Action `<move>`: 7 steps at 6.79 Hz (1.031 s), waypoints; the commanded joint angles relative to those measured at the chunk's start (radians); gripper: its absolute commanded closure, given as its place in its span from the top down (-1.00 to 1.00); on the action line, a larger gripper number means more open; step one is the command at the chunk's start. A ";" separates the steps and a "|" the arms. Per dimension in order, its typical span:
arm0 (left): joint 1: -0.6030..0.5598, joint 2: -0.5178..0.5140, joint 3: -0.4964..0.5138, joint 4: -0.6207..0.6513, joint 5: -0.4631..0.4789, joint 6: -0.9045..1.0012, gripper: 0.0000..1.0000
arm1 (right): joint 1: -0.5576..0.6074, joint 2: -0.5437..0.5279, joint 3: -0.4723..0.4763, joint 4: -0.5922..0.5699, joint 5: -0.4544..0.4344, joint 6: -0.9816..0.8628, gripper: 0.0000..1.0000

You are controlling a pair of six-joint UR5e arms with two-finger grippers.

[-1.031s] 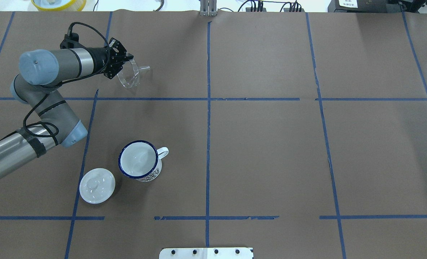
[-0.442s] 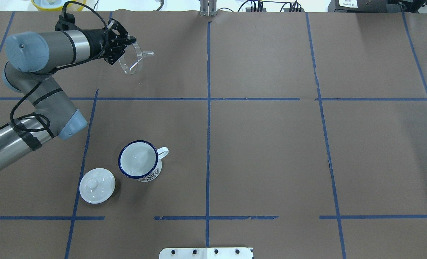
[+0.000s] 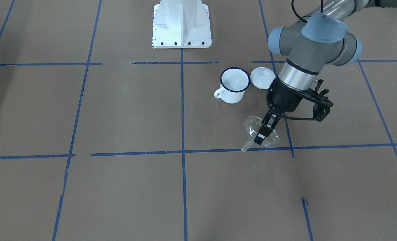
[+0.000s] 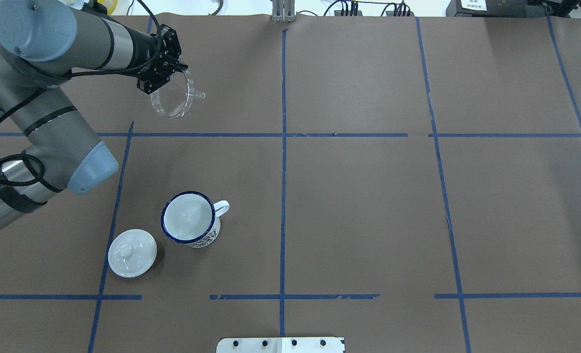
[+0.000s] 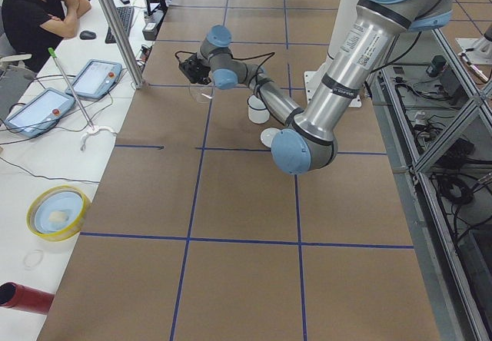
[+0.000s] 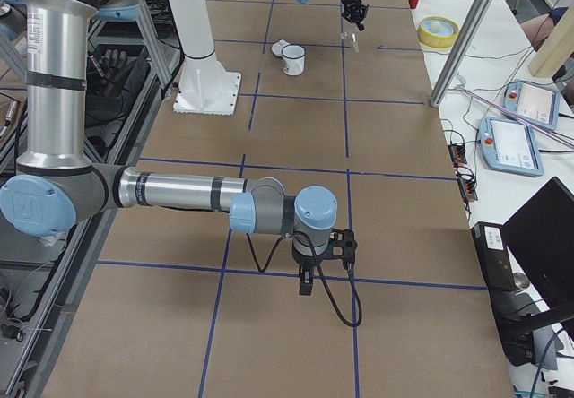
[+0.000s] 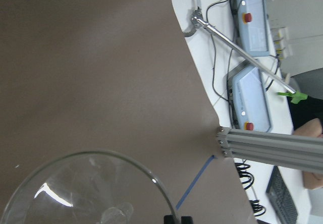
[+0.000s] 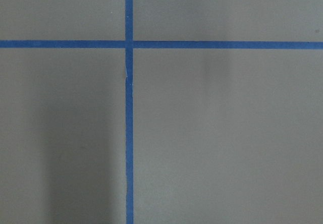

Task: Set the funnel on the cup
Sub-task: 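Lift the funnel and carry it above the open mug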

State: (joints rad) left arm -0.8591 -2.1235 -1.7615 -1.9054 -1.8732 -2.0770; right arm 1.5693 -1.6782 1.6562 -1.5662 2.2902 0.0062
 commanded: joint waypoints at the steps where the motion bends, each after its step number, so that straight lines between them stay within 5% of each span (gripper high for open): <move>1: 0.009 -0.088 -0.205 0.555 -0.037 0.031 -1.00 | 0.000 0.000 0.001 0.000 0.000 0.000 1.00; 3: 0.140 -0.165 -0.204 0.837 -0.063 0.031 -1.00 | 0.000 0.000 0.001 0.000 0.000 0.000 1.00; 7: 0.229 -0.159 -0.159 0.870 -0.078 0.034 -1.00 | 0.000 0.000 0.001 0.000 0.000 0.000 1.00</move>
State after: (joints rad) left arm -0.6451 -2.2816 -1.9420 -1.0305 -1.9541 -2.0441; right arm 1.5693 -1.6782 1.6567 -1.5662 2.2902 0.0062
